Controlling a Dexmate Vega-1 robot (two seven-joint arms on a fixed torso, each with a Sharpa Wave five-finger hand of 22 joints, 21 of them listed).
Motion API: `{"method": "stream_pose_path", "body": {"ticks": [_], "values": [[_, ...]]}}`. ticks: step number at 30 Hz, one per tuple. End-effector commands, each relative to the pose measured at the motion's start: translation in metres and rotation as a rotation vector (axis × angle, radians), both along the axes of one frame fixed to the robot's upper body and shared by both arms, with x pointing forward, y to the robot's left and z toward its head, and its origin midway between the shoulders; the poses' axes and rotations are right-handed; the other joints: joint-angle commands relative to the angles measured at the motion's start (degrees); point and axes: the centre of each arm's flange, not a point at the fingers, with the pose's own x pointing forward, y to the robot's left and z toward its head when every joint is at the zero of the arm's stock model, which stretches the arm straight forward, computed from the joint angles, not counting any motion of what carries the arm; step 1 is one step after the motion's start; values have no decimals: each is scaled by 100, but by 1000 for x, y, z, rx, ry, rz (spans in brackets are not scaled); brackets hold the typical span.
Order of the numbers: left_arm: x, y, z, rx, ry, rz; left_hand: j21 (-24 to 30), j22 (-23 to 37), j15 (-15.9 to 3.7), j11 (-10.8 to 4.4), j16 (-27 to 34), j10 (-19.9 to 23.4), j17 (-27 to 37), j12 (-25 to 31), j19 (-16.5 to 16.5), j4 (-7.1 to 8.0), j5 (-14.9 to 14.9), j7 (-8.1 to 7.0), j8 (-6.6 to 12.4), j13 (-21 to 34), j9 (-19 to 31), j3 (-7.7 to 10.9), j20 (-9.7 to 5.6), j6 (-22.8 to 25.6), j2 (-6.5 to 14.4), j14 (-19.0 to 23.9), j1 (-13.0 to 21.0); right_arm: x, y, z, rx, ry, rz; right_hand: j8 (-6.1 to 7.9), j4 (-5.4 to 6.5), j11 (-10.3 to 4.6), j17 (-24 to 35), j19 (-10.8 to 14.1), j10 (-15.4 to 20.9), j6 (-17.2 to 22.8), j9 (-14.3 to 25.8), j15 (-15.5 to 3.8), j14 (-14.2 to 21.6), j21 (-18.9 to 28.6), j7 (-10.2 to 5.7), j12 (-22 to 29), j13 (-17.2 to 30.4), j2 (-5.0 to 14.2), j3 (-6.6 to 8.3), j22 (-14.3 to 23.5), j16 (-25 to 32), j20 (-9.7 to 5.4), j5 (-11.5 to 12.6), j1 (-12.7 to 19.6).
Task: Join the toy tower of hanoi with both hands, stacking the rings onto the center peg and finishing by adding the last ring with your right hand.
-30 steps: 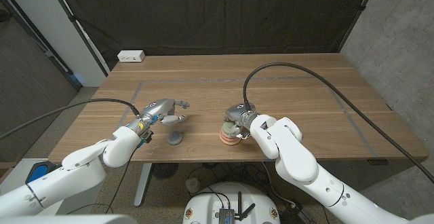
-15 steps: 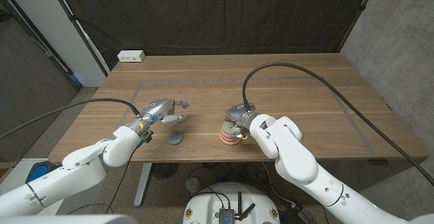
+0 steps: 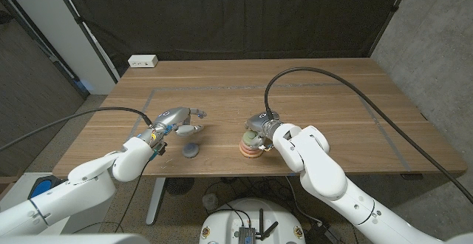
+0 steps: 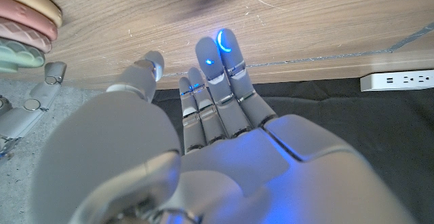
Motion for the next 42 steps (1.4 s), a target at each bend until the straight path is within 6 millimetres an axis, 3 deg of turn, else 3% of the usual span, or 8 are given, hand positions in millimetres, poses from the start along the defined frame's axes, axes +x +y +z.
{"method": "stream_pose_path", "body": {"ticks": [1, 10, 19, 28, 42], "values": [[1, 0, 0, -2, 1, -1, 54, 10, -593, 21, 18, 53, 17, 7, 50, -12, 49, 18, 11, 22, 35, 35, -701, 55, 15, 53, 6, -2, -2, 2, -5, 2, -16, 8, -11, 8, 12, -11, -31, -1, 1, -206, 9, -8, -4, 17, -19, 8, -18, 10, -25, -364, -46, -55], [1, 0, 2, 0, -6, -1, 56, 11, -592, 24, 11, 42, 10, 2, 47, -11, 50, 18, 10, 27, 38, 40, -695, 58, 18, 42, 6, -8, -7, 7, 22, -27, -25, 93, -23, -22, -24, -24, 43, 139, -12, -208, 9, -33, -82, 77, -99, 41, 2, -1, -100, -365, -89, -42], [0, 1, 5, 0, -9, 3, 57, 10, -592, 24, 34, 6, 30, -12, 49, -8, 51, 21, 0, 32, 39, 40, -698, 39, 13, 60, -2, -12, -17, 9, 74, -55, -39, 186, -38, -209, 2, 25, 240, 320, 8, -209, 94, -16, -160, 148, -168, 111, 38, 14, -101, -368, -122, 3], [-4, -1, 11, 3, -23, 19, 53, 8, -592, 32, 22, -20, 17, -26, 44, -3, 49, 27, -12, 19, 41, 34, -701, 10, 1, 41, -23, -16, -32, 9, 142, -88, -52, 234, -62, -198, 51, 73, 361, 390, 46, -210, 174, -2, -156, 183, -195, 169, 87, 20, -62, -370, -121, 78], [-8, -3, 11, -7, -20, 32, 50, 9, -592, 23, 19, -55, 16, -34, 37, -1, 46, 19, -28, 15, 42, 31, -703, -35, -6, 25, -40, -23, -52, 7, 214, -140, -76, 290, -88, -313, 76, 132, 500, 462, 99, -211, 250, 21, -207, 238, -159, 219, 150, 29, -33, -370, -122, 184]]}}
